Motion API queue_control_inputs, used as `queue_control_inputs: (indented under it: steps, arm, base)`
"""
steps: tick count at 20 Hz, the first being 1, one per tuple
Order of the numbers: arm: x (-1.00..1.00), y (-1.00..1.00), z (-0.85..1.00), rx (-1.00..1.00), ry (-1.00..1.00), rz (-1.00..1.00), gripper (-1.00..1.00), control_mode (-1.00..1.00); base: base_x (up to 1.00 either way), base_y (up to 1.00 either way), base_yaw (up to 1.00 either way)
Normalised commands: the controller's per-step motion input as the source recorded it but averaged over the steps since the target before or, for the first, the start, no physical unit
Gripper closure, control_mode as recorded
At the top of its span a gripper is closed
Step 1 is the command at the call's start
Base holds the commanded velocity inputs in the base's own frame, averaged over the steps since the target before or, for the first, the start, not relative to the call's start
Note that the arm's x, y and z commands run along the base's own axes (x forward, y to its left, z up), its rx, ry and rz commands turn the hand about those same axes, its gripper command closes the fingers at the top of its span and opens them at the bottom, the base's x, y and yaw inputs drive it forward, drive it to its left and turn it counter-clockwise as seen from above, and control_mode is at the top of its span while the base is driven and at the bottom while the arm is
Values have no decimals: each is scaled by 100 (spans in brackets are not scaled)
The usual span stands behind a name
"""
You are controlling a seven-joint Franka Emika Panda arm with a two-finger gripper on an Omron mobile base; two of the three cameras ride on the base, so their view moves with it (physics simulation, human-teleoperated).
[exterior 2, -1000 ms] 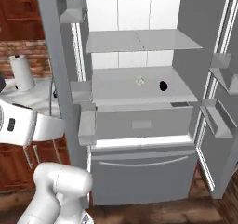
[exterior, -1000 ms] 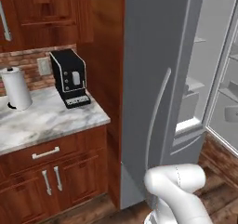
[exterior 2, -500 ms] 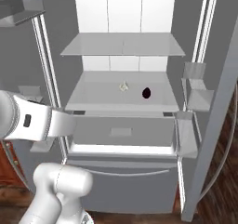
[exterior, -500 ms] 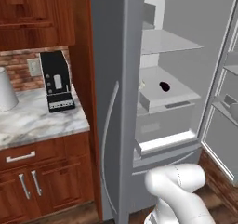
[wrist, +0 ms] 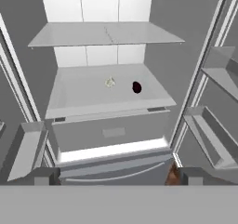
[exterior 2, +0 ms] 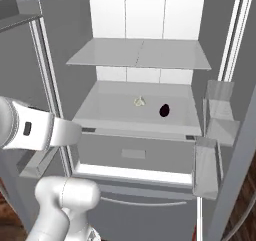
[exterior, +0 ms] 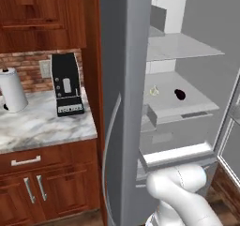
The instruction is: Retrieve the bottle and the shaker from the cabinet and place them next to the mixing bowl on the counter. Then add garlic from the fridge to the mixing bowl.
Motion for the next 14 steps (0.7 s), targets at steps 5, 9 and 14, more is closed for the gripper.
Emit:
queue_control_inputs:
  steps: [5,9,14]
  arm:
    - [0,0,0,0,0,0,-100,100]
    - [0,0,0,0,0,0,-100,100]
    - [0,0,0,0,0,0,-100,100]
  base:
    - [100,-43,47]
    - [86,-36,42]
    - [91,-20,11]
